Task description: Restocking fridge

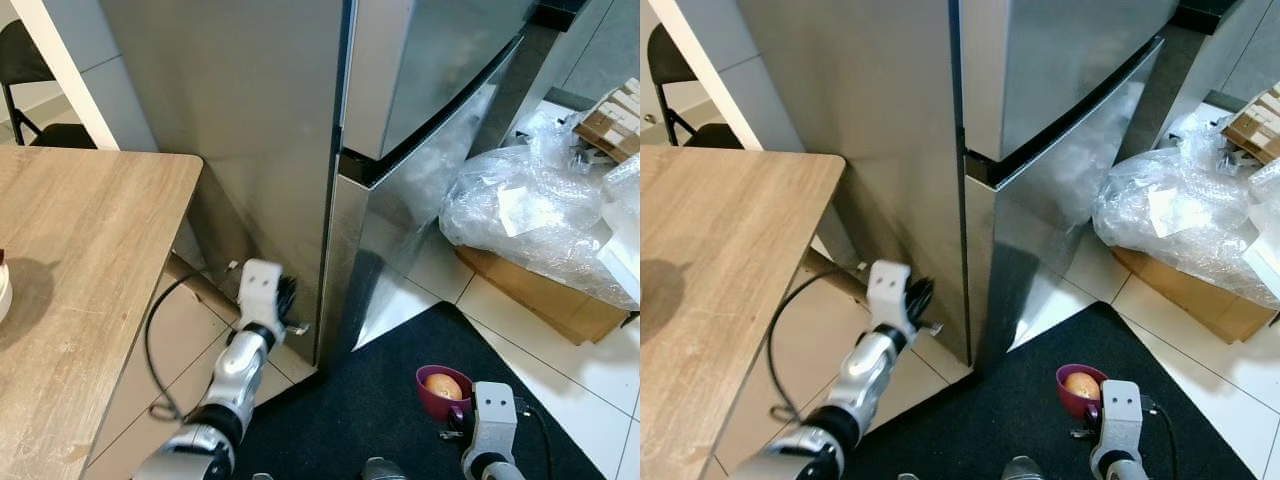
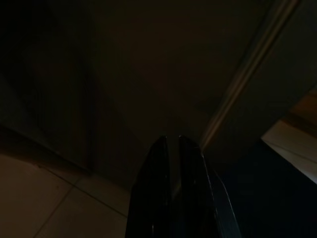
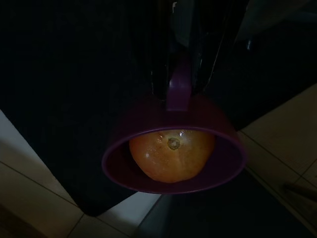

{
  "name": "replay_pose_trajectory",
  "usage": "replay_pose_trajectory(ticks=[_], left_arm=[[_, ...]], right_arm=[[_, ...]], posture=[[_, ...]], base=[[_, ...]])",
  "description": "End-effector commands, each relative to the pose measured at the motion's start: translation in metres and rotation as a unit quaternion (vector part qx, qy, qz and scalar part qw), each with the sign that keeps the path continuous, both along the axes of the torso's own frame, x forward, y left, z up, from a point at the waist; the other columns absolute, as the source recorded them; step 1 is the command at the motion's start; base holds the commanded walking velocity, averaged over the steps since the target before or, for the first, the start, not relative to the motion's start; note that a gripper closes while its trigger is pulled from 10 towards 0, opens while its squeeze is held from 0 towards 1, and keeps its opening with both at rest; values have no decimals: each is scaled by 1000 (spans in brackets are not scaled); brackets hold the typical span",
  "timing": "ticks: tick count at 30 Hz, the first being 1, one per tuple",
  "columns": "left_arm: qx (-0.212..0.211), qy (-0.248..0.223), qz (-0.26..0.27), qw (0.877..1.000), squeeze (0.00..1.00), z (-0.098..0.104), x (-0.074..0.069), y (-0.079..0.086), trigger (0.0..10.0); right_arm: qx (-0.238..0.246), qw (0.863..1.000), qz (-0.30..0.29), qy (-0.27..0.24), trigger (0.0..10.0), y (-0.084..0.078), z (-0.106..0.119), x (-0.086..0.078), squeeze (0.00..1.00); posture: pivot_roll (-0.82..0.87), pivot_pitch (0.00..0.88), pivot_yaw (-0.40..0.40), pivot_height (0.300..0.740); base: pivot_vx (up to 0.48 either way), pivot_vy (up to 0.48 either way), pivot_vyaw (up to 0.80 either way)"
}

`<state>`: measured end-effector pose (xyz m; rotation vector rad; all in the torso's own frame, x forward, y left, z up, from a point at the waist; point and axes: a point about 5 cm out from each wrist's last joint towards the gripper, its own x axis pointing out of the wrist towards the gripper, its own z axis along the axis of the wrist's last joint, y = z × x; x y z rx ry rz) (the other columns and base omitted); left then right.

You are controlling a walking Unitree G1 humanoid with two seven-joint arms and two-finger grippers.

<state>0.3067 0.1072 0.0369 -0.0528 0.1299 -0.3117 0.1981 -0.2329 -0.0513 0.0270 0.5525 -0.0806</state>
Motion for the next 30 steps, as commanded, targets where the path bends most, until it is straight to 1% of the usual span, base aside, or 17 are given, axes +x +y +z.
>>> replay_pose_trajectory(ticks=[1, 4, 10, 15, 17, 25, 30], left_arm=[[11, -12, 3, 1000, 0, 2, -1, 6, 10000], [16, -17, -1, 1000, 0, 3, -1, 6, 10000], [27, -23, -10, 999, 0, 5, 0, 7, 10000], [24, -31, 1, 999, 0, 10, 2, 10, 10000], [24, -29, 12, 999, 0, 10, 3, 12, 10000], [18, -44, 16, 999, 0, 17, 6, 15, 10000], [17, -45, 23, 999, 0, 18, 7, 19, 10000]], right_arm=[[8, 1000, 6, 15, 10000, 5, -5, -5, 0], [9, 1000, 8, 17, 10000, 7, -6, -5, 0], [11, 1000, 11, 18, 10000, 9, -6, -5, 0], [12, 1000, 7, 18, 10000, 10, -6, -4, 0], [12, 1000, 5, 18, 10000, 9, -6, -5, 0], [11, 1000, 1, 19, 10000, 8, -7, -7, 0], [12, 1000, 2, 18, 10000, 10, -7, -7, 0]], posture=[[-178, 175, -27, 740], [-172, 177, -27, 740], [-167, 177, -21, 740], [-170, 173, -11, 740], [-171, 173, -8, 740], [-173, 172, -4, 740], [-169, 171, -3, 740]], base=[[0, 0, 0], [0, -102, 0], [0, -457, 0], [0, -480, 0], [0, 0, 0], [0, 0, 0], [0, 0, 0]])
